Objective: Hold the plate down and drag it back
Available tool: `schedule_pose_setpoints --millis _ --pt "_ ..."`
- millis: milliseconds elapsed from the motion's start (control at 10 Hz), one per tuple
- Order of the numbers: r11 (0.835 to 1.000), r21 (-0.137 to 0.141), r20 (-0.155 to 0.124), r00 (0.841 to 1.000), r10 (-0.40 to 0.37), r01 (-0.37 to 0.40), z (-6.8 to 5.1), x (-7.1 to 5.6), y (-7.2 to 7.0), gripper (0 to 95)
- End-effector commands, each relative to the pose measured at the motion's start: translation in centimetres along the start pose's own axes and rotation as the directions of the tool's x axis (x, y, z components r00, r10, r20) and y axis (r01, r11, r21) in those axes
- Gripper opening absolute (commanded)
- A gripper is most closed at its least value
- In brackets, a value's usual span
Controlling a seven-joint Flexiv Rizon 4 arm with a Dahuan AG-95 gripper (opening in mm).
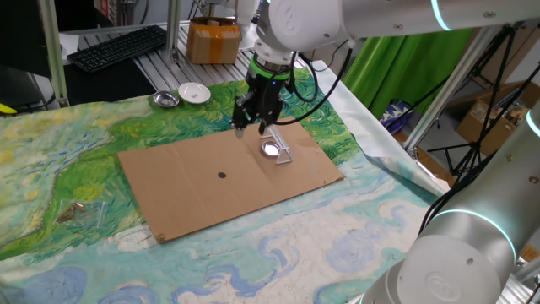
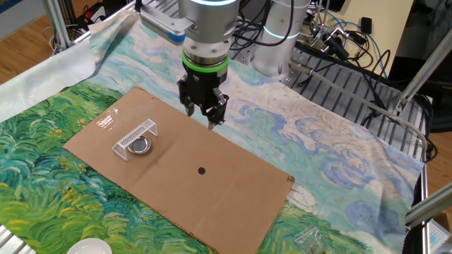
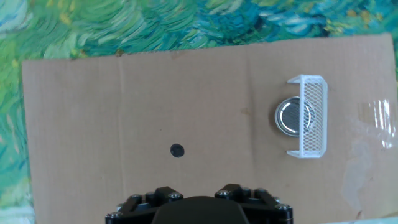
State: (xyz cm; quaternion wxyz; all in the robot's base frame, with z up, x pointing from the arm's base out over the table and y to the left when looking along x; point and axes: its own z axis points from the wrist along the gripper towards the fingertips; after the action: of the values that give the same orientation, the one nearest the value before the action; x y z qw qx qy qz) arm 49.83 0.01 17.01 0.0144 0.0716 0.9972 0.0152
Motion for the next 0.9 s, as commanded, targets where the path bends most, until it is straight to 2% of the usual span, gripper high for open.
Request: schedule_pose_setpoints --millis 100,900 --pt "1.0 -0.004 0.001 1.0 0.014 -0.014 0.09 -0.06 0.02 0.0" --pt "1.0 -0.003 0.001 1.0 0.006 -0.006 0.64 -0.15 0.19 0.0"
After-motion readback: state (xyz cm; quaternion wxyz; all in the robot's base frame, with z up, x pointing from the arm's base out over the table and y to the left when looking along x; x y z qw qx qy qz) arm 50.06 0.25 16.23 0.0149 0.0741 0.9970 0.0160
